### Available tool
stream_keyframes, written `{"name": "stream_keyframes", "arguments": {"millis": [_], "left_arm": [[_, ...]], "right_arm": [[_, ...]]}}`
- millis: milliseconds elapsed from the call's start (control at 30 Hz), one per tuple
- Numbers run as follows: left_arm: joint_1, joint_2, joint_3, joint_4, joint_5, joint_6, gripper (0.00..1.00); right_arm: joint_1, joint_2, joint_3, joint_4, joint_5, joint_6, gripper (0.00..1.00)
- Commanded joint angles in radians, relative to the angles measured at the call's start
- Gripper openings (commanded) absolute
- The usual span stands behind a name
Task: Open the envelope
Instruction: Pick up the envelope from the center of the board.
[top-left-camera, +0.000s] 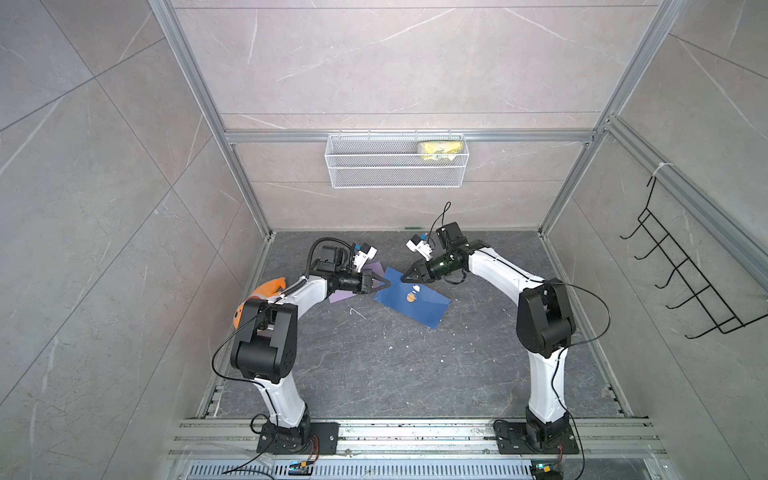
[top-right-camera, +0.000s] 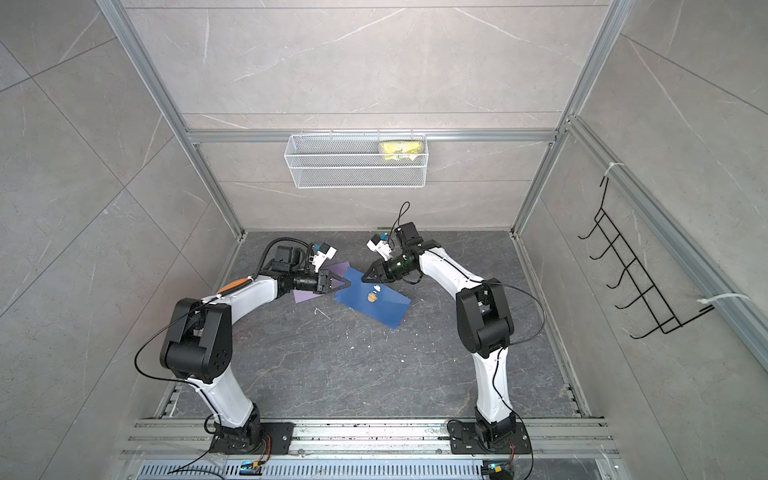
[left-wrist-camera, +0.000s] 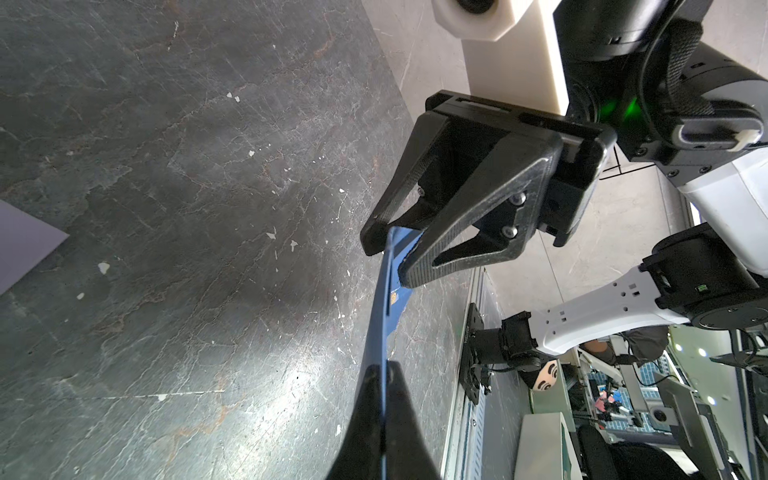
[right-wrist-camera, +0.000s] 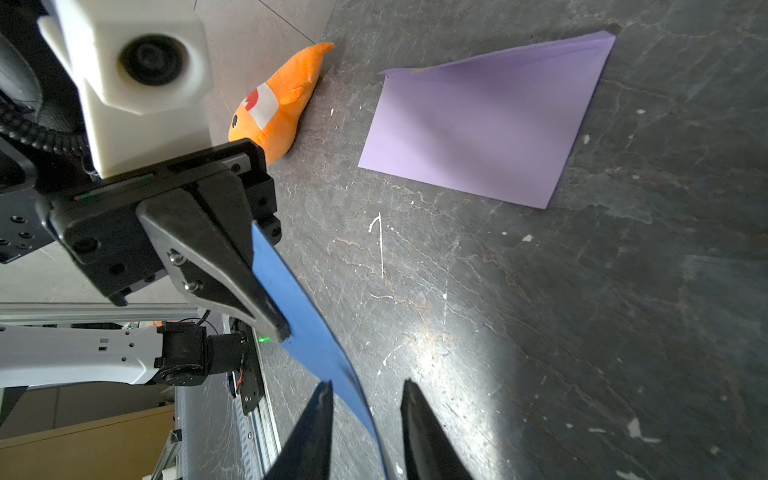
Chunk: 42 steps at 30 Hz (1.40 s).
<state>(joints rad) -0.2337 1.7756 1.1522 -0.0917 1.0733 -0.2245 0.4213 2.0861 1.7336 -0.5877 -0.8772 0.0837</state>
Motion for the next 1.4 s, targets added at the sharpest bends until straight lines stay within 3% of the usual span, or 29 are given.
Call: {"name": "stream_keyframes", "arguments": {"millis": [0,233,333,467,533,600,667,833,1000,1133,1267,1367], "left_arm": [[0.005,-0.002,0.050,0.008,-0.005,0.027,0.00],[0.007,-0.001,0.053,-0.009,-0.021,0.028,0.00],[0.009,-0.001,0.056,-0.021,-0.043,0.031,0.03],[0.023,-0.025,0.049,-0.058,-0.201,0.034,0.45],[0.039,-0.060,0.018,-0.035,-0.377,-0.006,0.60],[0.061,-0.095,-0.016,-0.005,-0.532,-0.062,0.66],[0.071,-0.142,-0.062,0.038,-0.664,-0.103,0.97],[0.071,-0.217,-0.155,0.129,-0.849,-0.216,1.00],[0.079,-0.191,-0.151,0.058,-1.000,-0.411,1.00],[0.105,-0.177,-0.170,0.092,-0.869,-0.436,1.00],[0.105,-0.187,-0.310,0.397,-0.678,-0.512,0.99],[0.096,-0.109,-0.335,0.584,-0.516,-0.588,0.94]], "right_arm": [[0.025,-0.011,0.012,-0.032,0.000,-0.008,0.26],[0.032,-0.002,0.029,-0.036,0.009,-0.004,0.11],[0.036,-0.001,0.037,-0.044,0.016,-0.003,0.11],[0.037,-0.007,0.034,-0.045,0.055,0.002,0.09],[0.035,-0.012,0.034,-0.041,0.115,0.020,0.05],[0.036,-0.019,0.026,-0.021,0.196,0.052,0.04],[0.036,-0.028,0.012,0.009,0.280,0.098,0.04],[0.035,-0.088,-0.083,0.158,0.442,0.239,0.04],[0.036,-0.184,-0.256,0.386,0.476,0.403,0.04],[0.036,-0.221,-0.338,0.511,0.467,0.497,0.04],[0.036,-0.248,-0.389,0.609,0.450,0.574,0.05],[0.036,-0.253,-0.393,0.648,0.442,0.604,0.06]]}}
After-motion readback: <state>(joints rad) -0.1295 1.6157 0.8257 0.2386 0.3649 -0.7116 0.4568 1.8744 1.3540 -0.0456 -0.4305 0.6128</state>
